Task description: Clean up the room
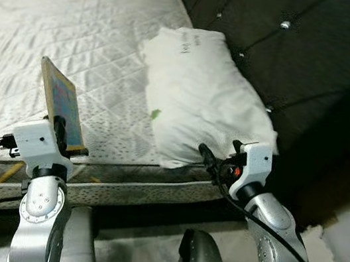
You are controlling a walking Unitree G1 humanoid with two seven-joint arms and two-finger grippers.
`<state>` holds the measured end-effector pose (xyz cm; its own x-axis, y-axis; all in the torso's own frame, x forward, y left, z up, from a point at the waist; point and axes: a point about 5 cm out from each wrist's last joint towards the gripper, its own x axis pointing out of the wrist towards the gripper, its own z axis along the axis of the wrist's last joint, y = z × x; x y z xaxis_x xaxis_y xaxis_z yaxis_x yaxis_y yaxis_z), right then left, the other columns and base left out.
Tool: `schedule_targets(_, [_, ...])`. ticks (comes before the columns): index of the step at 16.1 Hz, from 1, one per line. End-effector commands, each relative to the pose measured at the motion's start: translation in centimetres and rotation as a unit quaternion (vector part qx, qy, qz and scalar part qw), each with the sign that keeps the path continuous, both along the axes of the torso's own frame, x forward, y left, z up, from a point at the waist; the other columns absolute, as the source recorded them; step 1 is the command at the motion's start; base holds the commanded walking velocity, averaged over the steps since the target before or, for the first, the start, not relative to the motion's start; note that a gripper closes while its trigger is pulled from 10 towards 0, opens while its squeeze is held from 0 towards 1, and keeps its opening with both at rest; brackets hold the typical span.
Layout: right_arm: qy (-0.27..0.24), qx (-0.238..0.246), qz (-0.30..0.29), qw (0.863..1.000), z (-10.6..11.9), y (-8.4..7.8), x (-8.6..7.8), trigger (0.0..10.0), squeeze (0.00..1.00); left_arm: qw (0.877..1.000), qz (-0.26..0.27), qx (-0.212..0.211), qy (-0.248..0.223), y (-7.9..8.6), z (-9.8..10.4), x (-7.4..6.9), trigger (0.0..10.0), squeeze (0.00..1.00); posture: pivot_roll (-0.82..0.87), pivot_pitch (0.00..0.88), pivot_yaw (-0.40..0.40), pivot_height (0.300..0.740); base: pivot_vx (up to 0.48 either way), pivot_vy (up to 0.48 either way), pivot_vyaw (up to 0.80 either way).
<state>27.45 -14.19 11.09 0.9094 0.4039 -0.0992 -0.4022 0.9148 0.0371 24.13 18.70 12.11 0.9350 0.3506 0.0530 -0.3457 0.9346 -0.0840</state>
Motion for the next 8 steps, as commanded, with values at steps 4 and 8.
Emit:
schedule_targets(4, [-0.002, 0.001, -0.003, 1.000, 0.4, -0.4, 0.1, 10.0, 0.00, 0.999, -0.008, -0.017, -0.030, -0.2, 1.3, 1.8, 10.0, 0.00, -0.03, 0.010, -0.081, 0.557, 0.000, 0.000, 0.00])
schedule_targets(8, [-0.006, -0.004, -0.012, 1.000, 0.8, -1.0, -0.1, 10.0, 0.00, 0.990, -0.065, -0.121, 0.020, -2.2, -0.6, 3.6, 10.0, 0.00, -0.07, 0.022, -0.080, 0.557, 0.000, 0.000, 0.00])
